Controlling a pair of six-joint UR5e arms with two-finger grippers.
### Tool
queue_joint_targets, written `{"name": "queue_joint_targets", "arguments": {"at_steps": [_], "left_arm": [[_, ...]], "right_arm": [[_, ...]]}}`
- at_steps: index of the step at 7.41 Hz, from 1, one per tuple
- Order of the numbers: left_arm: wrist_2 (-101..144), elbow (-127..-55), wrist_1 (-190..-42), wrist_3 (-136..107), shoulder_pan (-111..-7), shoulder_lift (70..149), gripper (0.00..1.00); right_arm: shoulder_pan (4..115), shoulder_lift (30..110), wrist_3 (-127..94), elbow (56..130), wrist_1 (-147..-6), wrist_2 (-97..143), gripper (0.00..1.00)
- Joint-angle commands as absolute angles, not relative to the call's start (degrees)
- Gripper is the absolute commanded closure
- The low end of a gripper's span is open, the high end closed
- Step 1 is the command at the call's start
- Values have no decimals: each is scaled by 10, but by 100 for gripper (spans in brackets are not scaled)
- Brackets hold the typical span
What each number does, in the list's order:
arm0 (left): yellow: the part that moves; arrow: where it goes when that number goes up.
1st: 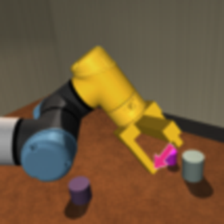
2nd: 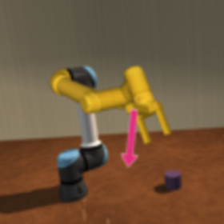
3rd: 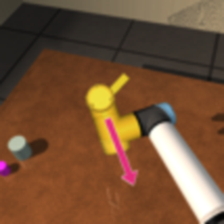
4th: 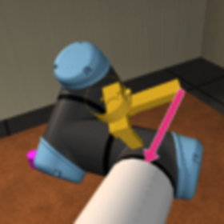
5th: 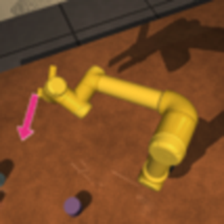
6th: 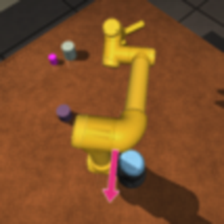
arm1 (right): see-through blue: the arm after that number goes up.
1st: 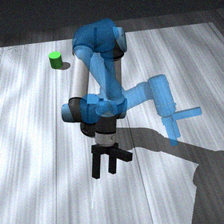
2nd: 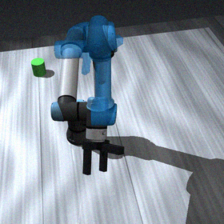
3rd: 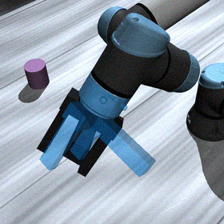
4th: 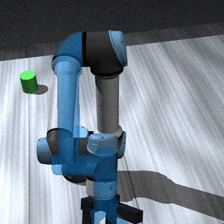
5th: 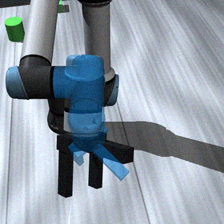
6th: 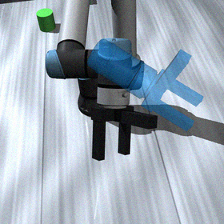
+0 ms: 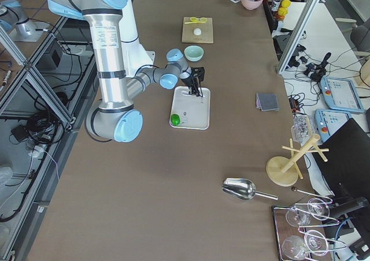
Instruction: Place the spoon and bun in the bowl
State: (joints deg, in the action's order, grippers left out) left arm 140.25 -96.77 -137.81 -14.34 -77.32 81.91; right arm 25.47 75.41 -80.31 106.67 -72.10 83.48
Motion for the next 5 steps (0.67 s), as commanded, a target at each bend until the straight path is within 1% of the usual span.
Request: {"name": "queue_joint_targets", "arguments": {"at_steps": [1,2,3,5], "left_arm": [[1402,-968,-1378,-143,-773,819,2],[1402,-968,-1378,-143,-772,819,2],[1403,-968,-1378,-143,-772,819,2],[1405,-968,-1378,-144,-771,819,2]], "right_arm": [[243,604,-912,1060,-891,834,100],[232,547,-965,1042,-932,833,100],[219,489,-1033,1001,-961,817,100],[188,380,-1142,887,-975,764,100]]}}
